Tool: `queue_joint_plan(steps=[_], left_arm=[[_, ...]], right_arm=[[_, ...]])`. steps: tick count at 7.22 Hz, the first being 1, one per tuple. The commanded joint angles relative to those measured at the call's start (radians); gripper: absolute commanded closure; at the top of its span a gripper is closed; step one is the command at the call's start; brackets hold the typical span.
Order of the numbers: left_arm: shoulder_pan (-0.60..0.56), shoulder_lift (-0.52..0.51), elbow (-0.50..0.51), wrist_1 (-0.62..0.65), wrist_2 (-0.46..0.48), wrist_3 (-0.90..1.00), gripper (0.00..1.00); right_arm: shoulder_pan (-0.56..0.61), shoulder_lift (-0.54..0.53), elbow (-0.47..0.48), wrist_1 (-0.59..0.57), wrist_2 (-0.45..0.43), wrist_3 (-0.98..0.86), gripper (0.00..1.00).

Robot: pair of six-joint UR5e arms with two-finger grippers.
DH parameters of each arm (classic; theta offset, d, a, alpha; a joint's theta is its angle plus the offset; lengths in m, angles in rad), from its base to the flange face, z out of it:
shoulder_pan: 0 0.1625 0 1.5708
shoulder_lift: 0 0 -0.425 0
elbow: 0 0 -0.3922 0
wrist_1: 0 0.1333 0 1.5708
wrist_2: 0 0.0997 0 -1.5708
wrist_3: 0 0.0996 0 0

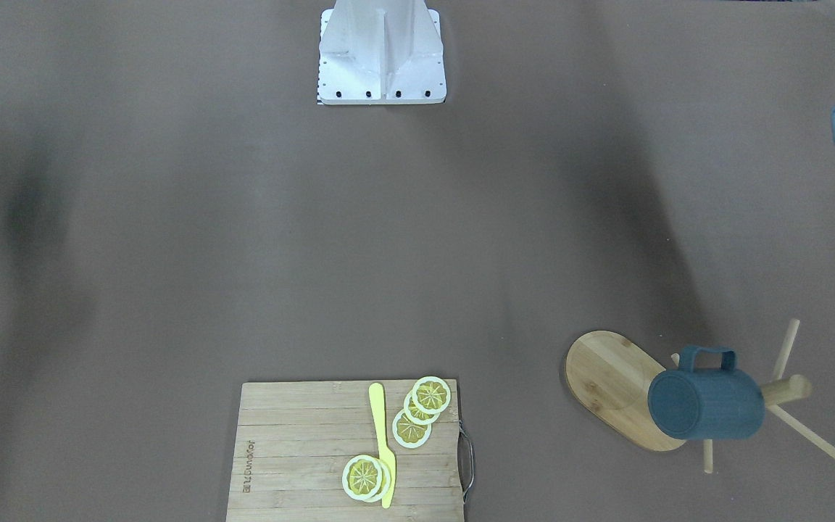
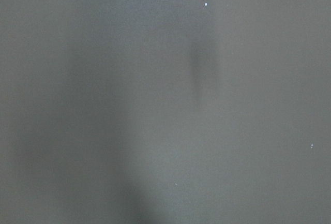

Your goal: Hang cup on storage rack

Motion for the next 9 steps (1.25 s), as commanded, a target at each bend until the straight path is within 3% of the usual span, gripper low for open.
queue_joint_plan(steps=[1,5,9], left_arm=[[-0.090,0.003,-0.085,0.263,-0.205,0.110,0.03],[-0.080,0.057,-0.246,0.690,-0.229,0.289,0.03],[-0.064,0.193,-0.252,0.771,-0.316,0.413,0.03]], right_arm=[[0.000,0.000,0.000,0.001,-0.002,0.000,0.00],[0.012,0.000,-0.008,-0.001,-0.008,-0.014,0.00],[0.073,-0.040,-0.002,-0.001,0.023,-0.076,0.00]])
